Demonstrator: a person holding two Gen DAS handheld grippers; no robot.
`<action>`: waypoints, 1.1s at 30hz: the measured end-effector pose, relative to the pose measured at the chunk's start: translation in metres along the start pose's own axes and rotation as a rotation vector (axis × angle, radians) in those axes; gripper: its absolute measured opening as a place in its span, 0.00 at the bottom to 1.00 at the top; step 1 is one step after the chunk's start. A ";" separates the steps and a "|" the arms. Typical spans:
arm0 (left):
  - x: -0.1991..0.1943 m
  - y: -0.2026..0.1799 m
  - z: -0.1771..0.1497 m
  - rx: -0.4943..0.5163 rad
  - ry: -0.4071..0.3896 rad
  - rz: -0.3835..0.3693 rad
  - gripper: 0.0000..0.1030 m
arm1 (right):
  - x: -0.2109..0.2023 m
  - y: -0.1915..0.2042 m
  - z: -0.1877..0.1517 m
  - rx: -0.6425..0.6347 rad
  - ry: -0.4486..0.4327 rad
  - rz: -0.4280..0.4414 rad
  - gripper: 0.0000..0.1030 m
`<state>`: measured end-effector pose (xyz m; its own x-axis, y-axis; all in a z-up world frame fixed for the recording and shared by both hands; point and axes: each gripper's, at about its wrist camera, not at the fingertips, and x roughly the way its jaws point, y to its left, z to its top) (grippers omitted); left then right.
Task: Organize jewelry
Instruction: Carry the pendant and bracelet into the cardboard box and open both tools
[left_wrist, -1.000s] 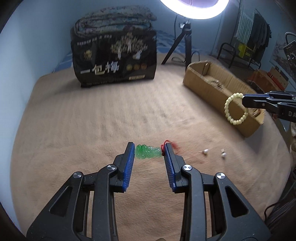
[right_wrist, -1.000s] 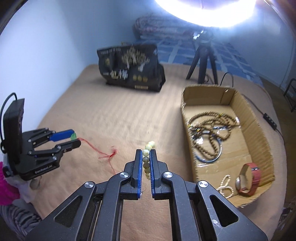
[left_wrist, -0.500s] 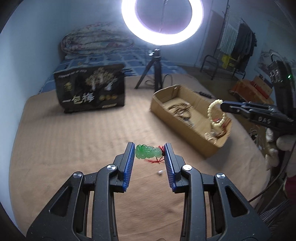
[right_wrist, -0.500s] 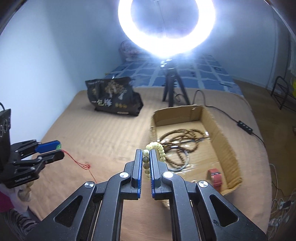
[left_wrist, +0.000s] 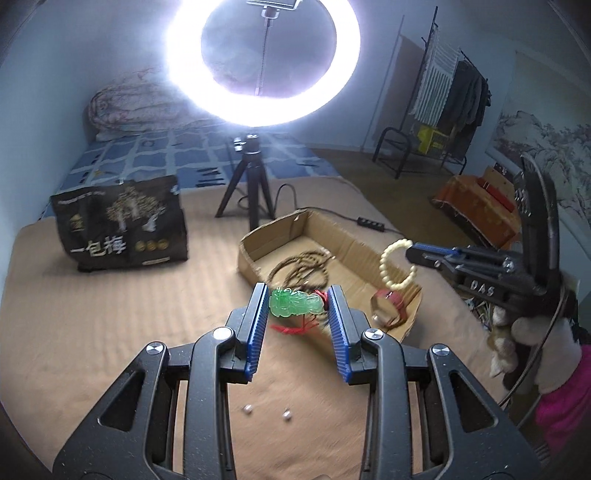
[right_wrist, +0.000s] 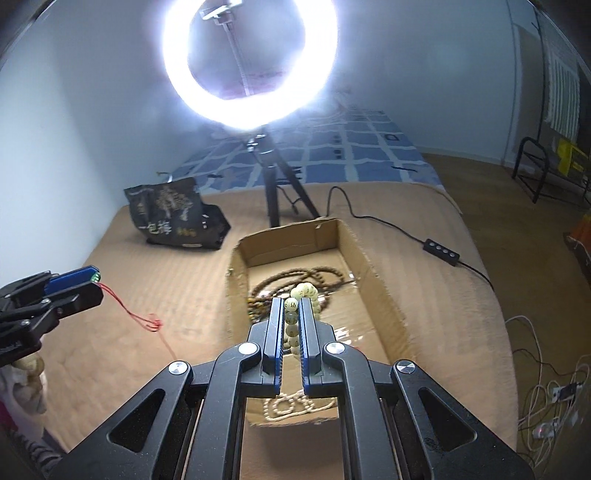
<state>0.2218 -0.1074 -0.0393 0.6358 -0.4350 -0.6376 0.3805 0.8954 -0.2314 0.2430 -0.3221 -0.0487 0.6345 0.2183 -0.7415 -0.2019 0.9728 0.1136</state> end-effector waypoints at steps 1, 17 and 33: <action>0.003 -0.002 0.002 -0.003 -0.001 -0.006 0.31 | 0.002 -0.003 0.001 0.003 0.000 -0.003 0.06; 0.069 -0.044 0.012 0.014 0.048 -0.074 0.31 | 0.040 -0.039 0.011 0.065 0.025 -0.008 0.06; 0.101 -0.056 -0.001 0.043 0.117 -0.062 0.32 | 0.063 -0.051 0.005 0.088 0.070 -0.010 0.06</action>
<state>0.2640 -0.2012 -0.0912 0.5284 -0.4726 -0.7053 0.4464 0.8613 -0.2427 0.2970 -0.3572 -0.0971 0.5817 0.2057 -0.7870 -0.1273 0.9786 0.1617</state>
